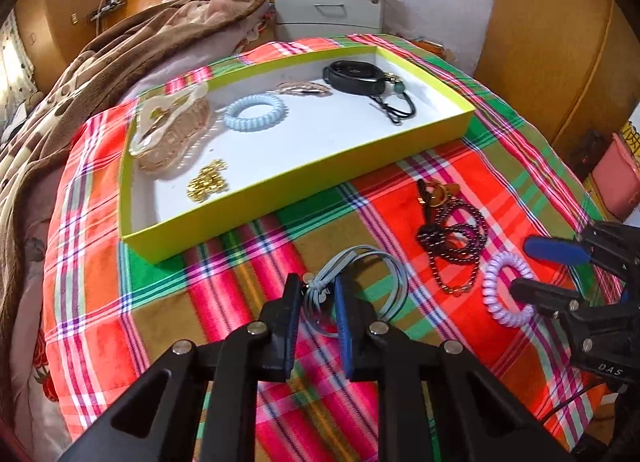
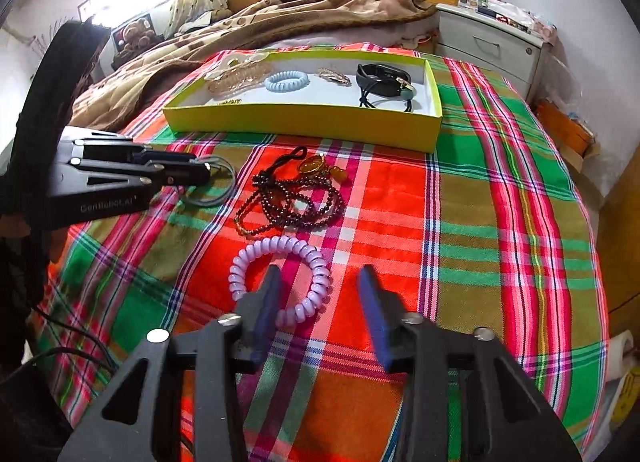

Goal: Organize jewelry
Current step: 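Grasp the grey hair ties with the left tool while the right grasps the lavender coiled hair tie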

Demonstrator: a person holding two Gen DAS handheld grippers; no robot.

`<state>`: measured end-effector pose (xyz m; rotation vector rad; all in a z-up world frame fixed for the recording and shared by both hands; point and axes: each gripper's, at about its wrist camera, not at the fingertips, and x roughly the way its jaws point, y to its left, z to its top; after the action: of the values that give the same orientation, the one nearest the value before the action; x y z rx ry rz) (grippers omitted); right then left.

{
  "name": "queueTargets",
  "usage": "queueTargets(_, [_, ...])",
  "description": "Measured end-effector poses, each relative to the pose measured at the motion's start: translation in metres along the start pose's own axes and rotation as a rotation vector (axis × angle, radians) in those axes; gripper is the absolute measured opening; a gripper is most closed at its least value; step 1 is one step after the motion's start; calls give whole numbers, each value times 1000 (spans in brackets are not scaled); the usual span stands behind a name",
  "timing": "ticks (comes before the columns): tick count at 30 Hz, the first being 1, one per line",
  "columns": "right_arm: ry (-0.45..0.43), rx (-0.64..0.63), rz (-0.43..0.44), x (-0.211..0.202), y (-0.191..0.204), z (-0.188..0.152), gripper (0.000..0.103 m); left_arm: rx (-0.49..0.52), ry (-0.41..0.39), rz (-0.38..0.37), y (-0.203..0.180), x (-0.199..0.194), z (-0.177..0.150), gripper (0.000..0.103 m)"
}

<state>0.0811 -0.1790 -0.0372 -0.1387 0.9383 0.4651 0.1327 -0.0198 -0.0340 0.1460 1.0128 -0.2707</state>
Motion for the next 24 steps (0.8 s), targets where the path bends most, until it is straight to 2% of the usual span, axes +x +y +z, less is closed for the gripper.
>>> queueTargets(8, [0,-15,-25,-1,4,-1,22,-45,-9,-5,15,-4,-8,18])
queueTargets(10, [1,-17,-33,-1,4,-1,12,-51,-11,-8,16,-5,-9,18])
queueTargets(24, [-38,20,-41,-7,0,-1,10,-97,-26,-32,27,-11,-15,17])
